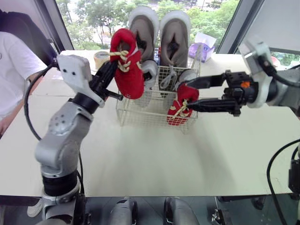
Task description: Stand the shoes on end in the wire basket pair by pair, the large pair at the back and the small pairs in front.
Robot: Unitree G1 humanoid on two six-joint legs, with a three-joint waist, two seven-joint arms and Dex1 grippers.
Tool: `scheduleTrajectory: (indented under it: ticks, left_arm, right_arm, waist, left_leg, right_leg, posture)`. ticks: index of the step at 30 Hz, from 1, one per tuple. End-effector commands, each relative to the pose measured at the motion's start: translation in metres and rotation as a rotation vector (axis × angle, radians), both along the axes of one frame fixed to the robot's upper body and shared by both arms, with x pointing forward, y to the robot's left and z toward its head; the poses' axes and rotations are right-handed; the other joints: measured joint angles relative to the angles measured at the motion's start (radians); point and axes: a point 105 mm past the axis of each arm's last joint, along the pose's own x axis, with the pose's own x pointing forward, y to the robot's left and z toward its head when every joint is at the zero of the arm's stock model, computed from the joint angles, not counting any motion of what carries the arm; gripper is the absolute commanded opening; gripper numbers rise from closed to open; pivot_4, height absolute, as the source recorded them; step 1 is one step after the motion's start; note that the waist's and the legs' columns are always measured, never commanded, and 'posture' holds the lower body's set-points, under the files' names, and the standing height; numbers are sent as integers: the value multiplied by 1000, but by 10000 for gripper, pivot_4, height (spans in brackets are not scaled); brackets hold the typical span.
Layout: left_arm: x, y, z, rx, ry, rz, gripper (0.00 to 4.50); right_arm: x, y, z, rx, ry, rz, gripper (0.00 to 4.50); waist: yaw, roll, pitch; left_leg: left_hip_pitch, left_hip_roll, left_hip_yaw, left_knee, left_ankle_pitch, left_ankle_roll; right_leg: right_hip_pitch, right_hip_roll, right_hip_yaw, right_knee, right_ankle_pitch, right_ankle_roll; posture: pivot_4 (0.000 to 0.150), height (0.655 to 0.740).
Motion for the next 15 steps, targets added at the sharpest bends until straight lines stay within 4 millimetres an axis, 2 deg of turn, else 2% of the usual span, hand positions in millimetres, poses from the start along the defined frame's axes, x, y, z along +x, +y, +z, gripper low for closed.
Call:
scheduleTrajectory:
  ticks: [1, 5, 8, 15]
  left_arm:
    - [-9, -7, 8, 65, -116, 29, 597]
    - [-9, -17, -8, 98, -103, 21, 597]
    - [-10, -19, -23, 99, -67, 19, 597]
    - [-5, -19, -62, 211, -50, 123, 597]
  right_arm:
    - [-8, -7, 7, 29, -28, -45, 45000]
    - [-12, -9, -2, 35, 1, -83, 45000]
    - [-15, -12, -1, 73, 15, -108, 45000]
    - [-12, -32, -3, 140, 61, -193, 45000]
  waist:
    - [0, 0, 0]
    - [1, 0, 0]
    - [0, 0, 0]
    - [0, 0, 0]
  left_leg:
    - [0, 0, 0, 0, 0, 0]
    - [0, 0, 0, 0, -1, 1]
    - [0, 0, -1, 0, -1, 2]
    - [1, 0, -1, 0, -1, 2]
  right_leg:
    - [0, 0, 0, 0, 0, 0]
    - [0, -1, -1, 0, 0, 0]
    - [0, -1, -2, 1, 0, 0]
    - [1, 0, -2, 0, 0, 0]
  posture:
    - [1500, 7400]
    - [1500, 7400]
    - [1500, 7400]
    - [1500, 7400]
